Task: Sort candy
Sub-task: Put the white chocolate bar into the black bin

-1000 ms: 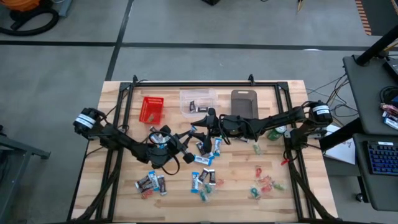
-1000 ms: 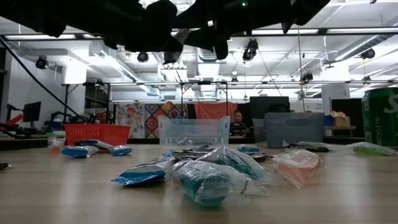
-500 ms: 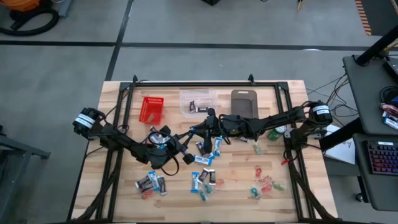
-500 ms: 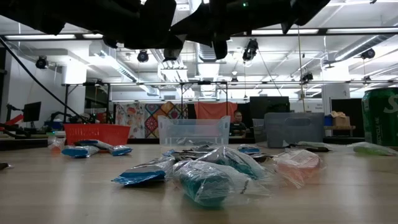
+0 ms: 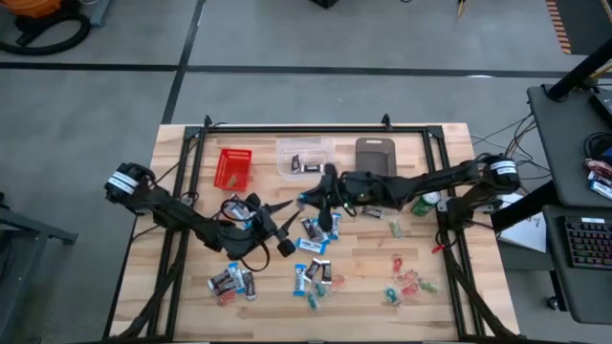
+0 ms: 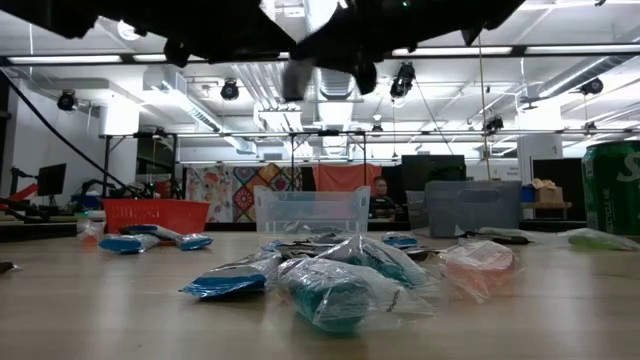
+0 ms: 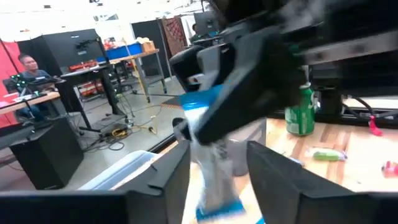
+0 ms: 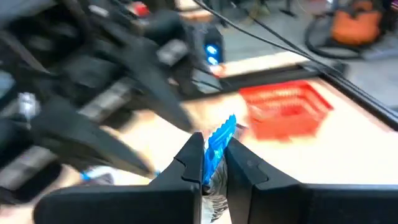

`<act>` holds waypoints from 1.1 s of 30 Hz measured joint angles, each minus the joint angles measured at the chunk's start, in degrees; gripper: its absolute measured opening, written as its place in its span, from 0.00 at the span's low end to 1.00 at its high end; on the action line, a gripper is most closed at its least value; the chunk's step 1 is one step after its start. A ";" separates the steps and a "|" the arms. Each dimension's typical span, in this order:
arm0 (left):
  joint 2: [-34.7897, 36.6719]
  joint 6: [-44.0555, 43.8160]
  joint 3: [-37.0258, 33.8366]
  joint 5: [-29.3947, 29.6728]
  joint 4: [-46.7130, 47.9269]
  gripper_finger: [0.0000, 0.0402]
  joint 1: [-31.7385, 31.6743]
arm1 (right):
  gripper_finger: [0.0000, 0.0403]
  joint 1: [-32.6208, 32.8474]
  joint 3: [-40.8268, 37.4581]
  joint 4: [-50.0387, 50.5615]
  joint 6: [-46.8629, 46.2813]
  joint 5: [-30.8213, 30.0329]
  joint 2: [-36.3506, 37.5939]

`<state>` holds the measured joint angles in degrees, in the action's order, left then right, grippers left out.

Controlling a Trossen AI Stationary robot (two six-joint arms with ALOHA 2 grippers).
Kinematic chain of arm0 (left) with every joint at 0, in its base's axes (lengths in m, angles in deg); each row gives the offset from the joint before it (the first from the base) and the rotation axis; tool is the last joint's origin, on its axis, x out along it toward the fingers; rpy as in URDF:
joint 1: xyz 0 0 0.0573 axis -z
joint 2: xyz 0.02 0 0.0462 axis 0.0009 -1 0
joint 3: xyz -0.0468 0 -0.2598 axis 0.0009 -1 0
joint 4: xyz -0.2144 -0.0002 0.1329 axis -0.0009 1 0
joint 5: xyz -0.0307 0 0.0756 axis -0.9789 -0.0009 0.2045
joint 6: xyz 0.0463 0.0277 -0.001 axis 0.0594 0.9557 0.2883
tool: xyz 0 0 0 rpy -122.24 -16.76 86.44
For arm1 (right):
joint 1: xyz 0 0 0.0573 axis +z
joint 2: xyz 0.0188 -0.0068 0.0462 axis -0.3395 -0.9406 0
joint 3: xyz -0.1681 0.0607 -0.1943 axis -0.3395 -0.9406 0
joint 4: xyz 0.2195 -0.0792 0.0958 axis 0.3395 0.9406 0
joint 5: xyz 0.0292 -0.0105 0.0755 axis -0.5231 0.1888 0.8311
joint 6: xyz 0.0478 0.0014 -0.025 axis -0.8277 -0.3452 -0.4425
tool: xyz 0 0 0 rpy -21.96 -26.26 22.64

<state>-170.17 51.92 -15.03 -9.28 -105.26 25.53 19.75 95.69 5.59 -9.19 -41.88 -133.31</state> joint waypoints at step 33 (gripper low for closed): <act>21.72 -37.71 0.09 -22.40 51.06 0.38 -0.02 | 0.51 -16.44 -0.03 61.07 -22.93 -19.29 13.58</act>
<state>-148.45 14.21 -14.95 -31.69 -54.20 25.51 3.31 95.66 66.66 -32.12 -61.18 -119.72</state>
